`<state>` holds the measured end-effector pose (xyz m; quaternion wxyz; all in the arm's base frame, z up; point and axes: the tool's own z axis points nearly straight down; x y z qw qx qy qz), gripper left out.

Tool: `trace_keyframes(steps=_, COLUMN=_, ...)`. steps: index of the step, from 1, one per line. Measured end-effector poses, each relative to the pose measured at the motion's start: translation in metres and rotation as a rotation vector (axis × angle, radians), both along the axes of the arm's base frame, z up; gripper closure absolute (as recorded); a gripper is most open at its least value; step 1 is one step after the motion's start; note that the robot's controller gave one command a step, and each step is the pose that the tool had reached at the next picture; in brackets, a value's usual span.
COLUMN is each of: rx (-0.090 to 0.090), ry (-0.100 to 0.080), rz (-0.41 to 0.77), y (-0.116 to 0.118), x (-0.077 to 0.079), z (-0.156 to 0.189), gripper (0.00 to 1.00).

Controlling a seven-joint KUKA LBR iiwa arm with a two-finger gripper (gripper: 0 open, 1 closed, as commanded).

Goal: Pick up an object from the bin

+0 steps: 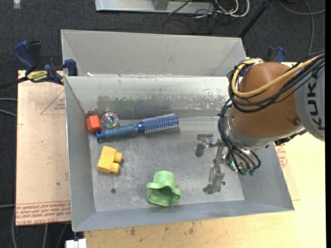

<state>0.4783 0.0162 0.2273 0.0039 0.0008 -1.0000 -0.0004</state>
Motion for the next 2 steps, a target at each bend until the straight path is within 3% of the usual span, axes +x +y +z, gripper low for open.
trace_keyframes(steps=1, rx=0.001, ry=-0.001, rz=-0.02, y=0.034, x=0.021, z=-0.15, gripper=0.0)
trace_keyframes(steps=2, rx=-0.005, ry=-0.019, rz=0.022, y=-0.061, x=0.06, z=-0.064, gripper=0.0)
